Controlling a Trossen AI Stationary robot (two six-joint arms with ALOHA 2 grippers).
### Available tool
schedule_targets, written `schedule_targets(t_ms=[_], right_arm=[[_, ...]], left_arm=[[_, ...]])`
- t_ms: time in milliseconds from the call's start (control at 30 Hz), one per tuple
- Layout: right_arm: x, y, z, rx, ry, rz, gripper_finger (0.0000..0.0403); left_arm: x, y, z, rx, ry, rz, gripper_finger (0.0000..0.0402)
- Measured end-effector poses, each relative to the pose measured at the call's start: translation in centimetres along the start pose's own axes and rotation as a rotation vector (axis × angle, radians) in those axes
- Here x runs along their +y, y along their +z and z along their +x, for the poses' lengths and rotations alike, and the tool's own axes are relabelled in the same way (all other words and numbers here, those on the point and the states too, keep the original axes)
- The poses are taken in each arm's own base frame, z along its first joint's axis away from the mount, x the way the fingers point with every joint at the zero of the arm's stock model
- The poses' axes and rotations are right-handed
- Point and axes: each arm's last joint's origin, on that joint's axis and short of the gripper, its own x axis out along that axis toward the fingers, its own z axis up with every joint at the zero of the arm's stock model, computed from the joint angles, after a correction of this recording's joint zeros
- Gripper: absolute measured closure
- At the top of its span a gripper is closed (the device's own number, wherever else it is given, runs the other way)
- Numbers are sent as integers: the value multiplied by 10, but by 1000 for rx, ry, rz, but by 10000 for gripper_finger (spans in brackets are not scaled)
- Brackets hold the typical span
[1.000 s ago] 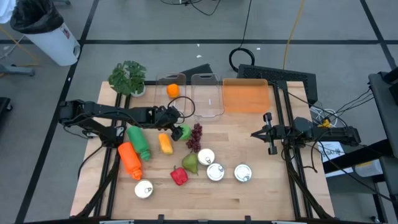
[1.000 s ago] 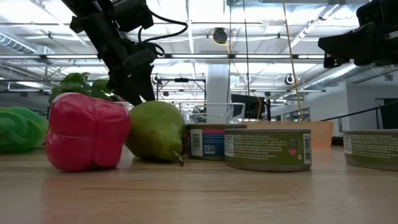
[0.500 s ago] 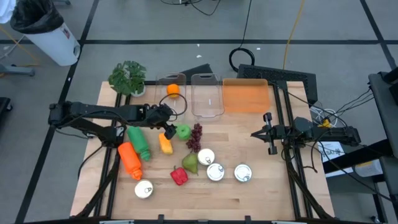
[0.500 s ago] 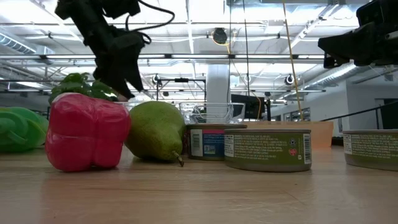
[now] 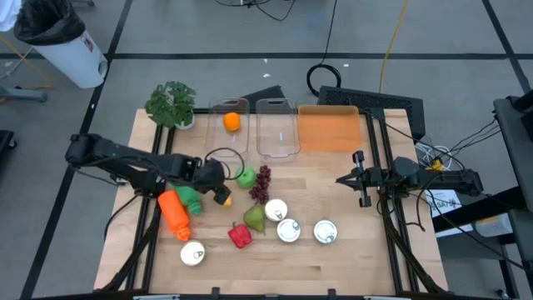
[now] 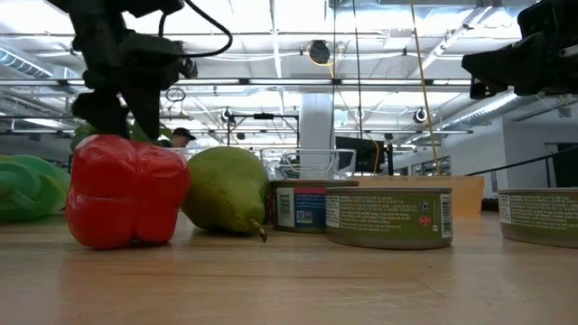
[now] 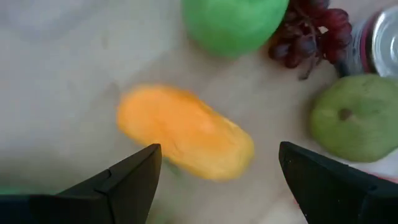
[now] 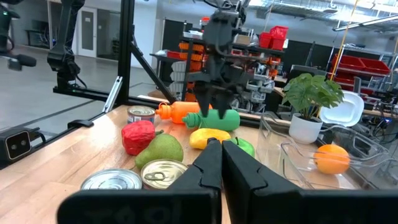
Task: Pick & Place Food Item
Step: Put the yellow mango into the left transparent bin
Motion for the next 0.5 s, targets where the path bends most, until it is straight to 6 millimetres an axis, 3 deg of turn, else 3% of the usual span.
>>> schedule_targets(t_ms=[200,500], right_arm=[[0,0,0,0,0,0,403],[0,0,0,0,0,0,403]], left_arm=[[-7,-12,6,-13,33,-294,64],[-9,-9,42,5,171,-469,64]])
